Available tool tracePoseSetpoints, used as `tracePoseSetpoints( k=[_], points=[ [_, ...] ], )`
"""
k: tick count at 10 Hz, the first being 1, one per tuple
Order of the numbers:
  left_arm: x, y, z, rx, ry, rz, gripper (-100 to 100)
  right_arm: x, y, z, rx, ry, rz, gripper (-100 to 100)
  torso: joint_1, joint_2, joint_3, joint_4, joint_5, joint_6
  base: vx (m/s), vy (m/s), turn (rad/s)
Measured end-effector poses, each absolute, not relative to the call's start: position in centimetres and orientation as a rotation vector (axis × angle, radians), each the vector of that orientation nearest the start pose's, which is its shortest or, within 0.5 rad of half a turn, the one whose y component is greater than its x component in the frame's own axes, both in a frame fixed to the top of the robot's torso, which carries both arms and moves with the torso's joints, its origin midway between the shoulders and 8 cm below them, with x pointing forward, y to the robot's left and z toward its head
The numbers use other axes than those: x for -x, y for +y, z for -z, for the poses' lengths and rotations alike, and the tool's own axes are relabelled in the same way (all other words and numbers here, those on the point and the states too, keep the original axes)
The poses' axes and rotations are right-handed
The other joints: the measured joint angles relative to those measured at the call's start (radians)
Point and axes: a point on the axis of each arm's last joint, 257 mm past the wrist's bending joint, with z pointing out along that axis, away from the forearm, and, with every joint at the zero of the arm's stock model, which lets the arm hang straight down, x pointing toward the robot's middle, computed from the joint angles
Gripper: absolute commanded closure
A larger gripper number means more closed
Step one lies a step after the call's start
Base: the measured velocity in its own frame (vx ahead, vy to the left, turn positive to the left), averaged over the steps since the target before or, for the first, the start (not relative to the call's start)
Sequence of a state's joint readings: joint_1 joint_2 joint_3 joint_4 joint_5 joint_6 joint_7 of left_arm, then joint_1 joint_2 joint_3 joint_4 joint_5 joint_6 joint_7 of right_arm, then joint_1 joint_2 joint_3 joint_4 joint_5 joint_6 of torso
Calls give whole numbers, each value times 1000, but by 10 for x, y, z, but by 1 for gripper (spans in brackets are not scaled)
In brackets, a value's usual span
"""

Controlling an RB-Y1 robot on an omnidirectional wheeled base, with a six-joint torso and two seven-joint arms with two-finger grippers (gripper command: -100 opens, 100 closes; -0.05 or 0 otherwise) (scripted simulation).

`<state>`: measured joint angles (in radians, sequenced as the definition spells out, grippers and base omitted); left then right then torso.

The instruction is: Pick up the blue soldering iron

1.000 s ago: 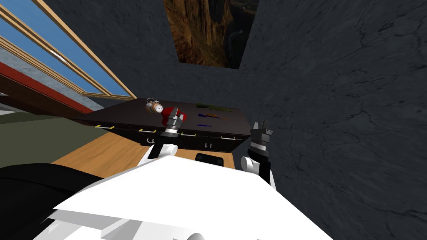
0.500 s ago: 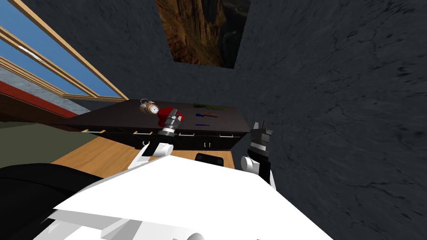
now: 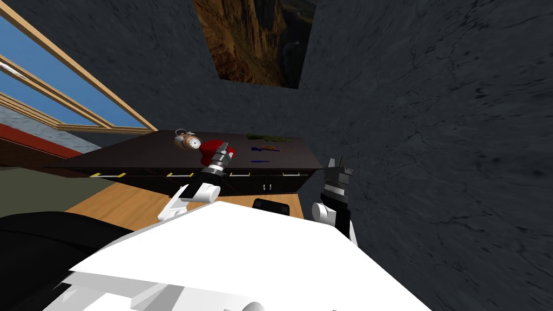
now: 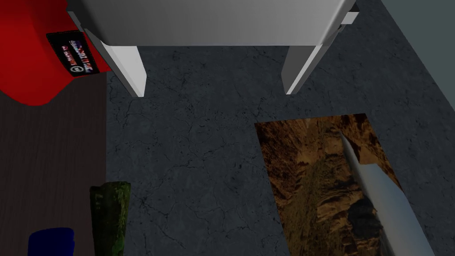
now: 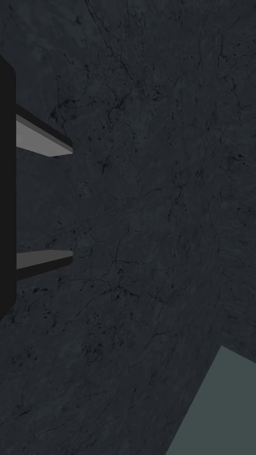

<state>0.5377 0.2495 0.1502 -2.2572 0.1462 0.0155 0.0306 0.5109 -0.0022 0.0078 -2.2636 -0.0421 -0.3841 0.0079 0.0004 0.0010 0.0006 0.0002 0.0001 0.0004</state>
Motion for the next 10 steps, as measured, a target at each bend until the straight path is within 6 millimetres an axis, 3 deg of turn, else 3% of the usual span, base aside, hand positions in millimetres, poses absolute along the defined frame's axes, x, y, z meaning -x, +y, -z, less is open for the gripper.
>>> tracePoseSetpoints(
  k=[10],
  points=[
    [-390, 408, 142, 1235, 1185, 931, -100, -364, -287, 10, -796, 687, -1292, 0, 0, 0, 0, 0, 0, -1, -18, 4, -107]
  ],
)
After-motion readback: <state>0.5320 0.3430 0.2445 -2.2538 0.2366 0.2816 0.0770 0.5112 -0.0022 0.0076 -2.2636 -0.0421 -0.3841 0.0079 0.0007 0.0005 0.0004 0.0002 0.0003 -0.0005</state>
